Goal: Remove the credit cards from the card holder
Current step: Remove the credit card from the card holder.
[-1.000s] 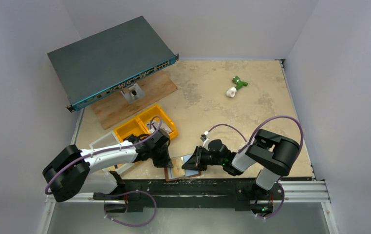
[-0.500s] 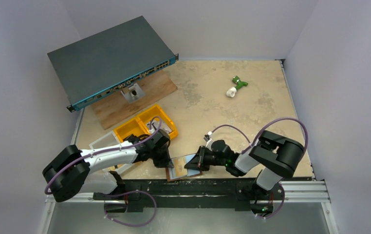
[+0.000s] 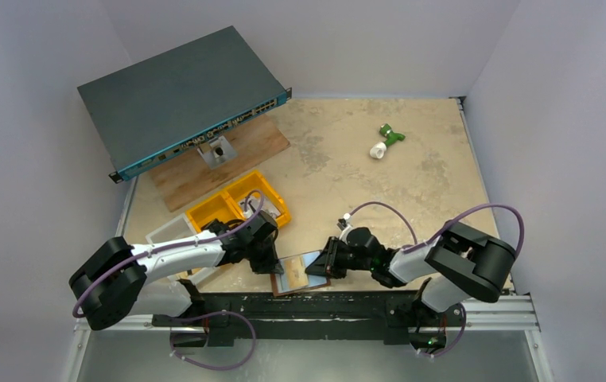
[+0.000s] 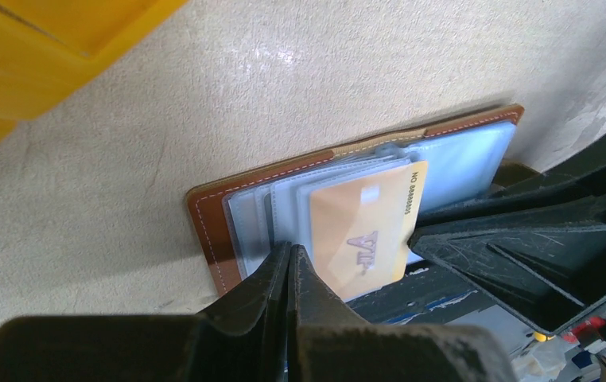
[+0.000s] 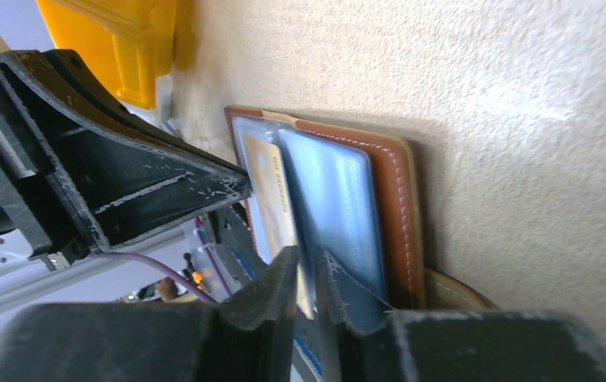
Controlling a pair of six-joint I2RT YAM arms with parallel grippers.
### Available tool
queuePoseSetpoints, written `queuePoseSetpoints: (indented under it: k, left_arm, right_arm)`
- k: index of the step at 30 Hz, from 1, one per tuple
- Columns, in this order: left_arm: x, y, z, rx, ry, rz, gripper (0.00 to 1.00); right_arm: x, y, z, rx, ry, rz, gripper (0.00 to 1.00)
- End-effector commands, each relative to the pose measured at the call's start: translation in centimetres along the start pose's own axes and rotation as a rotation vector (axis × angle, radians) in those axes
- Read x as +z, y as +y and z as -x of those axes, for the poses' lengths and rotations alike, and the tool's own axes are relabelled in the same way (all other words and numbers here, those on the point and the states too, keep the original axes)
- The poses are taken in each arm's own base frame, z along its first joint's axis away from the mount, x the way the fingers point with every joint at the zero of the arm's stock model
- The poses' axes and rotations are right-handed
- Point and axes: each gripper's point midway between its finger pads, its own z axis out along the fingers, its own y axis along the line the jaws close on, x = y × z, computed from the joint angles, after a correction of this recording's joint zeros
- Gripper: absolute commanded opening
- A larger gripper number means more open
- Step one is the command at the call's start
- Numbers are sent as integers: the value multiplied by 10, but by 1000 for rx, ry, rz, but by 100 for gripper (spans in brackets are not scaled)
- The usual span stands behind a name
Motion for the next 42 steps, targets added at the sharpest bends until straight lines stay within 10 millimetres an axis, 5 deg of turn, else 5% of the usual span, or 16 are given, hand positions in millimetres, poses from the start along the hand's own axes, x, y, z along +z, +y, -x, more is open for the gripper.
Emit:
queuePoseSetpoints:
  k: [1, 9, 19, 42]
  left_arm:
    - [6, 53, -10, 14, 17, 196, 0]
    - [6, 49, -9, 22, 19, 187, 0]
    - [5, 53, -10, 19, 19, 201, 0]
    - [4, 54, -9, 27, 17, 212, 0]
  right_arm:
    - [3, -4, 6, -31, -17, -27, 20]
    - [13, 7, 0, -30, 37, 45, 22]
    - [6, -3, 2, 4, 5, 19, 0]
    - [-17, -28, 27, -26, -121, -133, 1]
